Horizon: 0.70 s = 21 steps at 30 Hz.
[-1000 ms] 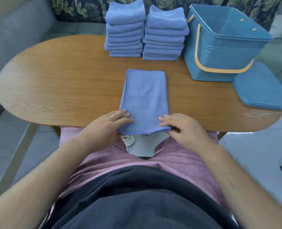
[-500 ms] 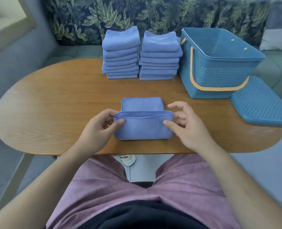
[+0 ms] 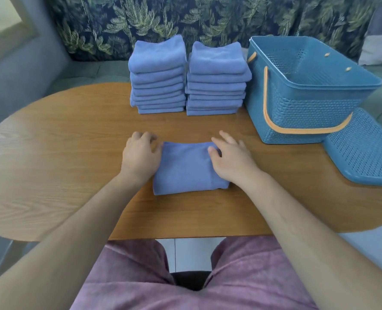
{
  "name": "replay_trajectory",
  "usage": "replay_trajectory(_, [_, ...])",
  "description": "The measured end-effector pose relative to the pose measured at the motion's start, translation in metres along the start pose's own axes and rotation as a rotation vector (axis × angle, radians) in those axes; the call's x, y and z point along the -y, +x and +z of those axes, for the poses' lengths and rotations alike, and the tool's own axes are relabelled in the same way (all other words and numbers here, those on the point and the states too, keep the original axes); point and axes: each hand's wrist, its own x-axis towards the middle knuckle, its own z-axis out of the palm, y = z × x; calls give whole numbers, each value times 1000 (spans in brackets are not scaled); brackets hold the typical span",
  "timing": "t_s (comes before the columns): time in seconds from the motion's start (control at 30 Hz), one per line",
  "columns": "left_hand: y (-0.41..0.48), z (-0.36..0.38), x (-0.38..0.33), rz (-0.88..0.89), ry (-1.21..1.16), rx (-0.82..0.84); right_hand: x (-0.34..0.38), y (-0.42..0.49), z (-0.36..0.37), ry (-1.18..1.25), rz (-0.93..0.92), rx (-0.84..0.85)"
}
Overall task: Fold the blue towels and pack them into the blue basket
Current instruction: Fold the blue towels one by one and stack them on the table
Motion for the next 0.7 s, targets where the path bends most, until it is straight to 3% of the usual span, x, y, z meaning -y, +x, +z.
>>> replay_trajectory(0.1, [-25,7,-14,288,84,-130,18,-22,-1,-111,-107,-161])
replay_trajectory(0.2, [-47,25,-27,439,120,44,29,-31,16,-165,-201,-127])
replay_trajectory(0.3, [-51,39,-17,398,181,114,22,-27,39,-181,-174,-46])
replay_trajectory(0.47, [-50,39,-4,325,146,139,7,-26,48,-111,-115,-55])
replay_trajectory(0.63, [-63,36,-2,38,178,67,10,-33,55,-98,38,-105])
replay_trajectory(0.7, [-65,37,-3,13,189,61,11,-34,58,-92,24,-148])
